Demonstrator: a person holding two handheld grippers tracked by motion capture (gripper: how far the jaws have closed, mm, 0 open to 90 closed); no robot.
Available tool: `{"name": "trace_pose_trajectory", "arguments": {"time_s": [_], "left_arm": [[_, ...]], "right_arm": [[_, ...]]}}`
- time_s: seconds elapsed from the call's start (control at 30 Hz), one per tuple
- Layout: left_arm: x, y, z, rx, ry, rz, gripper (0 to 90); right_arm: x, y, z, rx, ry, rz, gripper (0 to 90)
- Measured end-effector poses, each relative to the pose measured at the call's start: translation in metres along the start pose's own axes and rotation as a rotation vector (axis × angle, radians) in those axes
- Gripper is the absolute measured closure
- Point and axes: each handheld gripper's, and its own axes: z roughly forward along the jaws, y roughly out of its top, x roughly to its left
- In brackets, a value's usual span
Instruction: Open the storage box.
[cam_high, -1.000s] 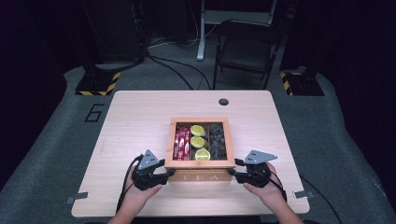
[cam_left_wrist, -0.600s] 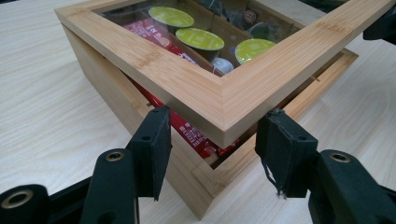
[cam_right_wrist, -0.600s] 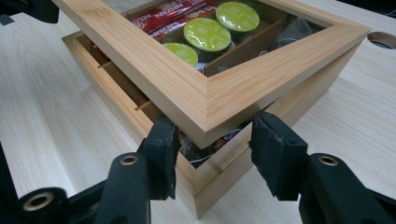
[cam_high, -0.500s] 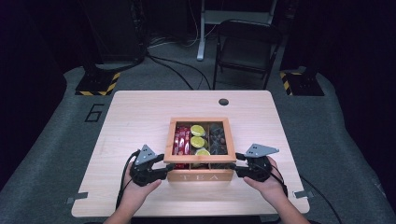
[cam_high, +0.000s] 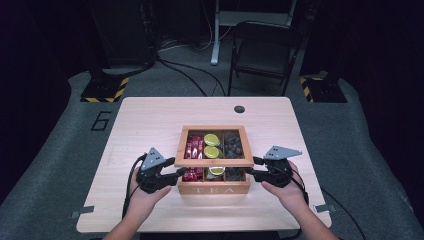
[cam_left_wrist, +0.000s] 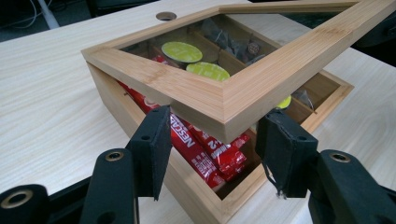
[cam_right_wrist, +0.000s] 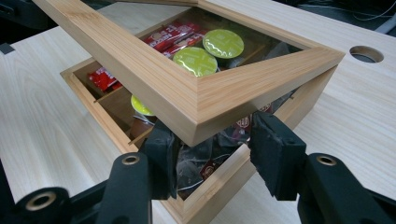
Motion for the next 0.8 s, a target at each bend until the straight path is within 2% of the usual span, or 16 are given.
{"name": "trace_pose_trajectory", "arguments": {"time_s": [0.13, 0.23, 0.4, 0.7, 0.8], "left_arm": [[0.001, 0.007, -0.002, -0.009, 0.009, 0.016, 45.8], [0.003, 0.011, -0.003, -0.021, 0.005, -0.003, 45.8], [0.006, 0.019, -0.004, -0.039, 0.008, -0.010, 46.6], [0.006, 0.034, -0.007, -0.053, 0.042, 0.034, 47.7], [0.007, 0.037, -0.007, -0.059, 0.045, 0.027, 48.1]], "right_arm": [[-0.001, 0.006, -0.003, -0.011, -0.016, -0.001, 51.9], [-0.002, 0.011, -0.005, -0.020, -0.025, -0.020, 51.9], [-0.004, 0.019, -0.007, -0.040, -0.028, -0.004, 51.9], [-0.007, 0.033, -0.011, -0.067, -0.038, -0.004, 51.9], [-0.008, 0.037, -0.012, -0.069, -0.042, -0.013, 51.9]]}}
